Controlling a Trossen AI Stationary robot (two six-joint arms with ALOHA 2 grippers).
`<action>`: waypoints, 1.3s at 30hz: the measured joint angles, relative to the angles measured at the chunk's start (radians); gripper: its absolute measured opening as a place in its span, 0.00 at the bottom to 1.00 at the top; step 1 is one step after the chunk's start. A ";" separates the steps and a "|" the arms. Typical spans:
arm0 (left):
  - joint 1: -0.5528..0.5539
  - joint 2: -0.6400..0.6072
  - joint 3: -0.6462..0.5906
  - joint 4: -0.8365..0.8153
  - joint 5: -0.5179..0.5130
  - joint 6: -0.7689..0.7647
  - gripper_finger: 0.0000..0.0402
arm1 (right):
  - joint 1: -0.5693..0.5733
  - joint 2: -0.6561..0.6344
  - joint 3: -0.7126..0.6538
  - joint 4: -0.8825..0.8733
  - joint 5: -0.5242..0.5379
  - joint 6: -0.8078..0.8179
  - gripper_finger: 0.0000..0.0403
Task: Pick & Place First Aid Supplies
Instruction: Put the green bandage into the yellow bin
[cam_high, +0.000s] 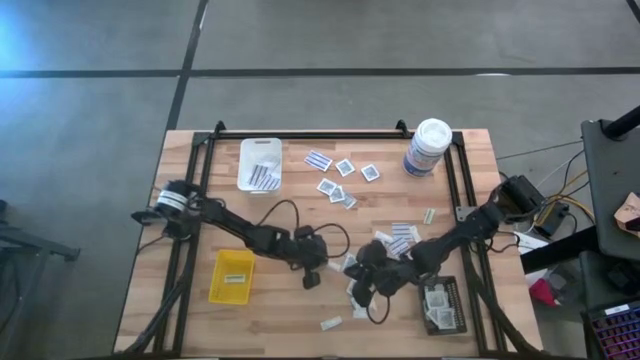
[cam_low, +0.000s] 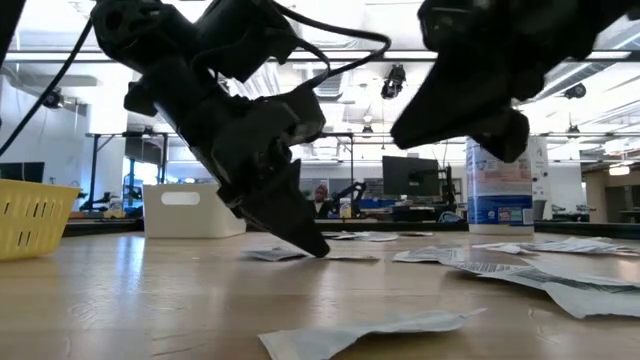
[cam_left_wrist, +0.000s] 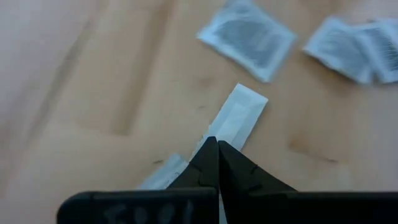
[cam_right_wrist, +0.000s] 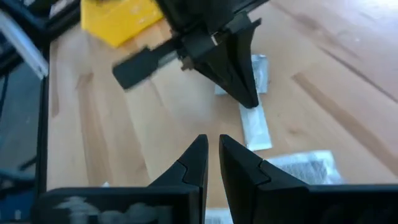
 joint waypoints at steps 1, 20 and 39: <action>0.002 0.000 0.000 -0.017 -0.031 -0.001 0.00 | -0.010 0.000 0.000 0.006 0.000 0.006 0.10; 0.047 0.002 -0.002 -0.032 -0.190 0.006 0.00 | -0.222 0.000 -0.028 -0.045 -0.146 0.020 0.10; 0.049 0.001 -0.002 0.001 -0.064 0.059 0.00 | -0.209 0.000 -0.024 -0.023 -0.169 -0.824 0.10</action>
